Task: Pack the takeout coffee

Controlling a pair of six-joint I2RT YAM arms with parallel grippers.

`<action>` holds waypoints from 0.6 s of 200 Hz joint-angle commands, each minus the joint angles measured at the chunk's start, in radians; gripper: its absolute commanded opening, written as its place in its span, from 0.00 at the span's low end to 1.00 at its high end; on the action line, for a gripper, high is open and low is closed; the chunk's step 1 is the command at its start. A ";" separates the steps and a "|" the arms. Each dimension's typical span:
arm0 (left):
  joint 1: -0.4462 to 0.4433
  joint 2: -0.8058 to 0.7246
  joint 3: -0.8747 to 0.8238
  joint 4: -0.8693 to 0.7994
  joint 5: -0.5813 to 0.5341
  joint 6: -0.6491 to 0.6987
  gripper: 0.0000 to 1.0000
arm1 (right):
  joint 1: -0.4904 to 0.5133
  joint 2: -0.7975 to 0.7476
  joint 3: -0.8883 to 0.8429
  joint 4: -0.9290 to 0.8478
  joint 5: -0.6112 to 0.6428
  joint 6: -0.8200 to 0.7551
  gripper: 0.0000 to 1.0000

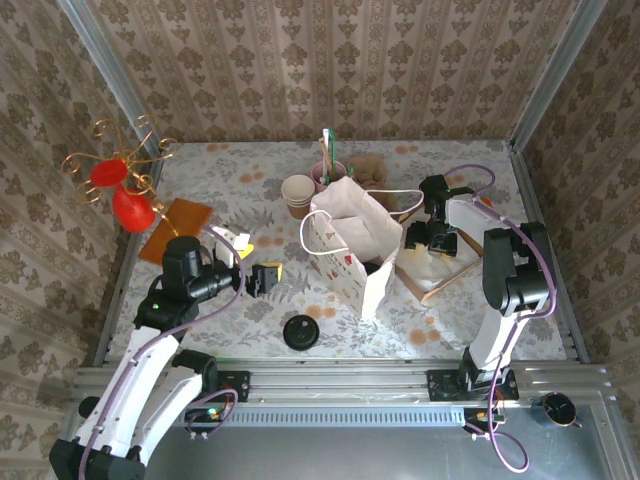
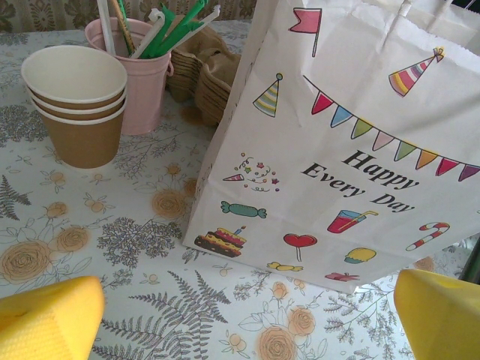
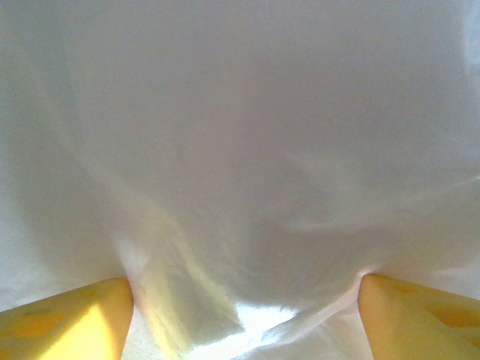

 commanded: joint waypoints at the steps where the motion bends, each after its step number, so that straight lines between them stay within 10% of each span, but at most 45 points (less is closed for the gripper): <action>1: 0.005 -0.002 -0.008 0.014 0.013 0.006 1.00 | 0.004 -0.026 0.009 -0.003 0.010 -0.008 0.82; 120: 0.004 0.009 -0.006 0.011 0.016 -0.005 1.00 | 0.004 -0.101 0.009 -0.004 0.048 -0.026 0.58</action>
